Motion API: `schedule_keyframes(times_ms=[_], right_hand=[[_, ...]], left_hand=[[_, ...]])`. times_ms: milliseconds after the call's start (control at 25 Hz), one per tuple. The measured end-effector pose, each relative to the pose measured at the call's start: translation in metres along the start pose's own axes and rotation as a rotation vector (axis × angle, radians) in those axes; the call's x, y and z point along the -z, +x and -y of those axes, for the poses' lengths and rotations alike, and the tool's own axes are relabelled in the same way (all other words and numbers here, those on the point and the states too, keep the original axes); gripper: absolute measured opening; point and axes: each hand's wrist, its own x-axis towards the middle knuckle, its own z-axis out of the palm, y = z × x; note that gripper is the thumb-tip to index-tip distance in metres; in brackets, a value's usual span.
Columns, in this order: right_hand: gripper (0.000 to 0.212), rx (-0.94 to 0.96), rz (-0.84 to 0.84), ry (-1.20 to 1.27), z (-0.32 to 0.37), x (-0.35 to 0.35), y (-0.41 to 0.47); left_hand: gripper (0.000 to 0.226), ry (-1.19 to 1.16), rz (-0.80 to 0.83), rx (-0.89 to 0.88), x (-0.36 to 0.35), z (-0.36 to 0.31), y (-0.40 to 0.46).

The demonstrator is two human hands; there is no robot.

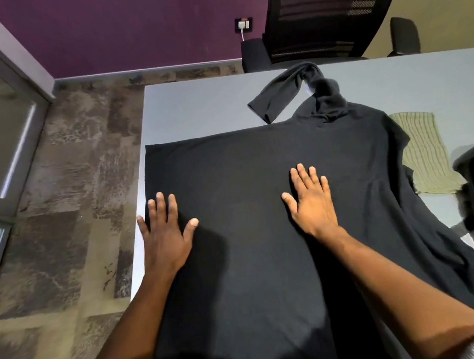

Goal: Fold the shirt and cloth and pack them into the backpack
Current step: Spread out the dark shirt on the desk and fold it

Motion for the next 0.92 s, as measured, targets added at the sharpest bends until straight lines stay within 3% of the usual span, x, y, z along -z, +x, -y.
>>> schedule_keyframes(times_ms=[200, 320, 640, 800, 920], right_hand=[[0.070, 0.176, 0.037, 0.128, 0.075, 0.003, 0.046], [0.071, 0.212, 0.056, 0.079, 0.100, -0.007, 0.082], [0.071, 0.207, -0.003, -0.041, 0.100, -0.019, 0.088], [0.071, 0.195, 0.001, -0.049, 0.100, -0.020, 0.088], [0.071, 0.192, 0.003, -0.046, 0.101, -0.018, 0.088]], left_hand=[[0.075, -0.083, -0.011, -0.155, 0.011, -0.052, 0.045], [0.074, -0.063, 0.036, -0.198, 0.010, -0.067, 0.087], [0.078, -0.014, 0.000, -0.025, 0.012, -0.036, 0.136], [0.078, -0.023, 0.087, 0.106, 0.026, -0.001, 0.157], [0.075, -0.174, -0.097, 0.120, 0.026, -0.028, 0.130]])
